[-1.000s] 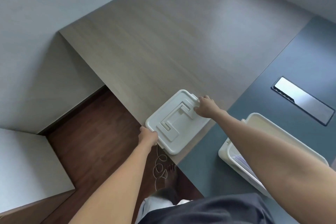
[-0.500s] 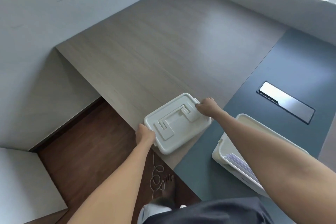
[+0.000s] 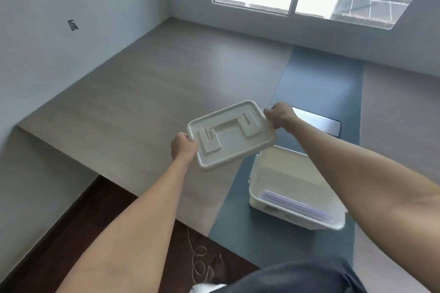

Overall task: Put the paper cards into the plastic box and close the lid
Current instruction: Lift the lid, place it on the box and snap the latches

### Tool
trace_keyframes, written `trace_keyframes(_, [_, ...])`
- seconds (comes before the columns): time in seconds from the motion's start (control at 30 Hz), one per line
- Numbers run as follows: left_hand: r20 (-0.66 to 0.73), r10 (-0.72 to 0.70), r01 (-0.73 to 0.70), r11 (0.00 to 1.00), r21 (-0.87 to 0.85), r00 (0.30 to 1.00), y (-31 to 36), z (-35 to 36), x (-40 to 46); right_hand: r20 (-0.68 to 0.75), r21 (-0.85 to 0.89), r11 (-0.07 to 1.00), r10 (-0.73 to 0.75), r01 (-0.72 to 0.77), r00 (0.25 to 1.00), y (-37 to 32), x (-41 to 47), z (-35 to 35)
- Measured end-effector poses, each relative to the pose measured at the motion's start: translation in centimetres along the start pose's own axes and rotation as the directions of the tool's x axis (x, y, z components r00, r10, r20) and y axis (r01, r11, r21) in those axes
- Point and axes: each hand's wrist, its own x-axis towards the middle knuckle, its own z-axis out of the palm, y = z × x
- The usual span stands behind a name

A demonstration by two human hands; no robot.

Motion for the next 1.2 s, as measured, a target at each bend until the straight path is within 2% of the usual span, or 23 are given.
trace_keyframes(0.17, [0.102,0.148,-0.146,0.989,-0.035,0.984,4.8,3.1,-1.9,-0.190,0.108,0.991,0.103,-0.083,0.976,6.2,-2.7,-4.3])
trace_keyframes(0.23, [0.141,0.187,-0.182,0.982,-0.045,0.972,6.1,4.4,-2.8,-0.221,0.149,0.979,0.168,-0.137,0.961,8.7,-3.8,-5.4])
trace_keyframes(0.3, [0.178,0.214,-0.208,0.977,-0.054,0.960,6.8,5.6,-3.7,-0.226,0.284,0.947,0.217,-0.149,0.950,11.4,-5.0,-6.3])
trace_keyframes(0.37, [0.207,0.232,-0.223,0.973,-0.067,0.950,7.3,6.6,-4.7,-0.188,0.433,0.888,0.256,-0.154,0.948,13.9,-6.3,-7.3])
trace_keyframes(0.47, [0.255,0.247,-0.234,0.969,-0.081,0.935,7.8,8.0,-6.2,-0.063,0.535,0.820,0.281,-0.206,0.958,17.6,-8.3,-8.3])
trace_keyframes(0.73, [0.357,0.287,-0.279,0.957,-0.075,0.889,7.0,9.6,-7.5,0.070,0.596,0.759,0.278,-0.264,0.958,22.4,-12.3,-7.3])
trace_keyframes(0.87, [0.408,0.300,-0.304,0.951,-0.057,0.862,5.6,10.2,-7.8,0.085,0.598,0.745,0.308,-0.296,0.948,23.8,-13.3,-6.2])
trace_keyframes(1.2, [0.426,0.266,-0.270,0.961,-0.052,0.865,2.9,11.5,-8.6,0.165,0.662,0.654,0.351,-0.367,0.922,24.9,-14.7,-5.2])
